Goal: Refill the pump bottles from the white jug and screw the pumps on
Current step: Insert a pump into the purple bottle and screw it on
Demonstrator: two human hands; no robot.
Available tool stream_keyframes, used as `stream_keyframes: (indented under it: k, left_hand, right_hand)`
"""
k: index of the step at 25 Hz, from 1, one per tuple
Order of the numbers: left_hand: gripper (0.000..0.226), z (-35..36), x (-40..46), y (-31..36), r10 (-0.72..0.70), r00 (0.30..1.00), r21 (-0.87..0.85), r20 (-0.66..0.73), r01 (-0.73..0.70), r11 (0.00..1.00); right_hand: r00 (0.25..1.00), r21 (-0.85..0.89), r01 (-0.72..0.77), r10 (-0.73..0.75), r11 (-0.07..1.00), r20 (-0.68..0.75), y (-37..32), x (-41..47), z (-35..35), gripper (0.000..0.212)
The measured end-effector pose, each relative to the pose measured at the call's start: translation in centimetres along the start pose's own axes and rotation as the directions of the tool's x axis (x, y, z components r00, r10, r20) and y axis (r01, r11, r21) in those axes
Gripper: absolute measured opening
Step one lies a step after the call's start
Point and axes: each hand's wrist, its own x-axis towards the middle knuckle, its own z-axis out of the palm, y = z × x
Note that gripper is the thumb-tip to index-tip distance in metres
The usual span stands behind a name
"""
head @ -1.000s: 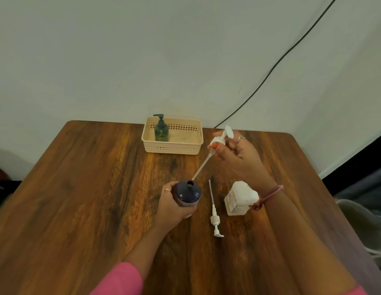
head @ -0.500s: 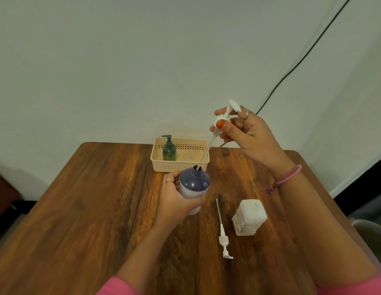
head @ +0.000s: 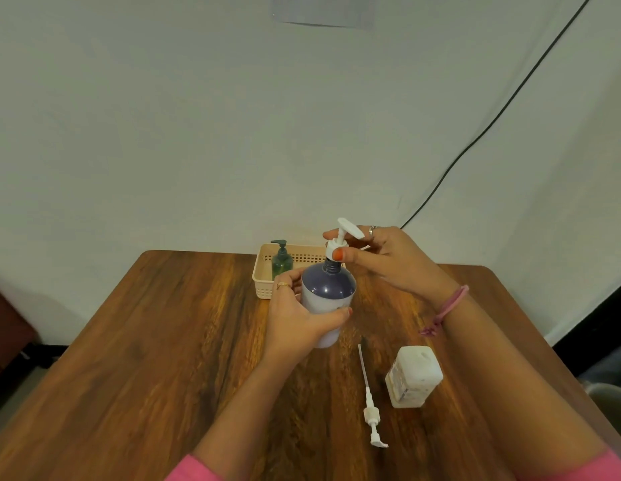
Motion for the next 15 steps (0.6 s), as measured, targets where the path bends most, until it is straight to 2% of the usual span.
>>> stream_keyframes:
  k: [5, 9, 11, 13, 15]
  left_hand:
    - [0.092, -0.1, 0.4, 1.0, 0.041, 0.999, 0.002, -0.012, -0.041, 0.999]
    - [0.092, 0.0, 0.7, 1.2, 0.044, 0.998, -0.01, -0.041, -0.045, 0.999]
    - [0.091, 0.1, 0.8, 0.9, 0.047, 0.998, -0.013, -0.035, -0.047, 0.999]
    - [0.092, 0.0, 0.8, 0.7, 0.037, 0.999, -0.016, -0.023, -0.038, 0.999]
    - [0.091, 0.0, 0.8, 0.7, 0.025, 0.999, -0.027, -0.021, -0.026, 0.999]
  right_hand:
    - [1.0, -0.032, -0.02, 0.02, 0.999, 0.015, 0.4, 0.4, -0.1, 0.026]
    - [0.977, -0.19, -0.033, -0.009, 0.981, -0.215, 0.6, 0.6, 0.9, 0.035]
    - [0.967, -0.281, -0.056, -0.017, 0.958, -0.253, 0.7, 0.7, 1.2, 0.039]
    - [0.989, -0.281, -0.071, 0.031, 0.957, -0.145, 0.6, 0.7, 0.6, 0.042]
    - [0.996, -0.156, -0.08, 0.086, 0.985, 0.033, 0.7, 0.8, -0.2, 0.043]
